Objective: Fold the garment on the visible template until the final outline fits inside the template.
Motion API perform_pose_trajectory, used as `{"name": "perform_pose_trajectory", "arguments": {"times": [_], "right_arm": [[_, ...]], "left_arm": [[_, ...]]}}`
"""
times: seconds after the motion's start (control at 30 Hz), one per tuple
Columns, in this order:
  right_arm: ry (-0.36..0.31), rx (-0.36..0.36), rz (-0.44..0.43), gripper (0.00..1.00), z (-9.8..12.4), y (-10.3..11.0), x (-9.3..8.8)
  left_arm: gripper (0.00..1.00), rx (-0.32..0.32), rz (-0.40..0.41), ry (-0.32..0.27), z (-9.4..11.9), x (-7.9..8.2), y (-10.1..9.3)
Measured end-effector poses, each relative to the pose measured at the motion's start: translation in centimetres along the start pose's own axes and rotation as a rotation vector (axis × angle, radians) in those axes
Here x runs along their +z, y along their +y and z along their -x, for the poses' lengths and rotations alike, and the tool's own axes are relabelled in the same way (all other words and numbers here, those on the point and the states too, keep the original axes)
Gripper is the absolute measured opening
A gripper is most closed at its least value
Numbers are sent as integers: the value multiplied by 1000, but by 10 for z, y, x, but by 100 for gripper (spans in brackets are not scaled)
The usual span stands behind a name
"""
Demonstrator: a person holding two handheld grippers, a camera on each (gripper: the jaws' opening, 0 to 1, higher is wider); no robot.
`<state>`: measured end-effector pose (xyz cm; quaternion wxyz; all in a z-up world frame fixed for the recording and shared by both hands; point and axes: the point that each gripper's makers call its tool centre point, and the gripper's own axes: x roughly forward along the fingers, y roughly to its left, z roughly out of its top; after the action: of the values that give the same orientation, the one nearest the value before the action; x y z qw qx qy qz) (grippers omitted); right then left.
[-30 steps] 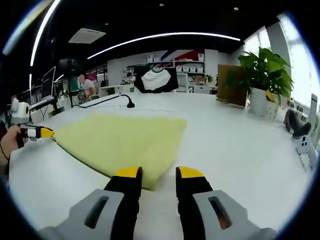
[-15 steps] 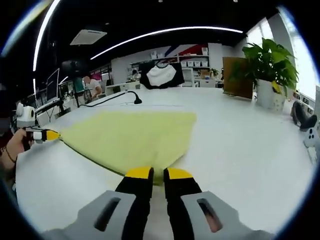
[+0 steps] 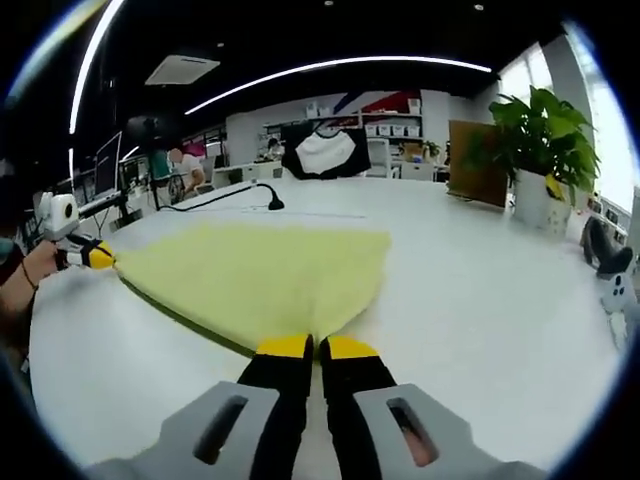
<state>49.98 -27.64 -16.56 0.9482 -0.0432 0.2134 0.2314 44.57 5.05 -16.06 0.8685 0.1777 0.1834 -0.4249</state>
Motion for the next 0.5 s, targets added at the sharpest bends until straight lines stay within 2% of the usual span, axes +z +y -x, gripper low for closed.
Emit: {"name": "perform_pose_trajectory", "arguments": {"times": [0.1,0.17,0.33,0.5], "right_arm": [[14,-9,30,0,1,-2,-3],[23,1,34,0,2,-1,-5],[44,1,56,0,3,-2,-11],[51,-6,80,0,6,-2,-14]], "left_arm": [[2,-60,-79,9,-1,-1,-5],[2,-60,-114,32,1,-4,-3],[1,-73,-135,46,-2,-8,-5],[1,-68,-100,39,1,-12,-3]]}}
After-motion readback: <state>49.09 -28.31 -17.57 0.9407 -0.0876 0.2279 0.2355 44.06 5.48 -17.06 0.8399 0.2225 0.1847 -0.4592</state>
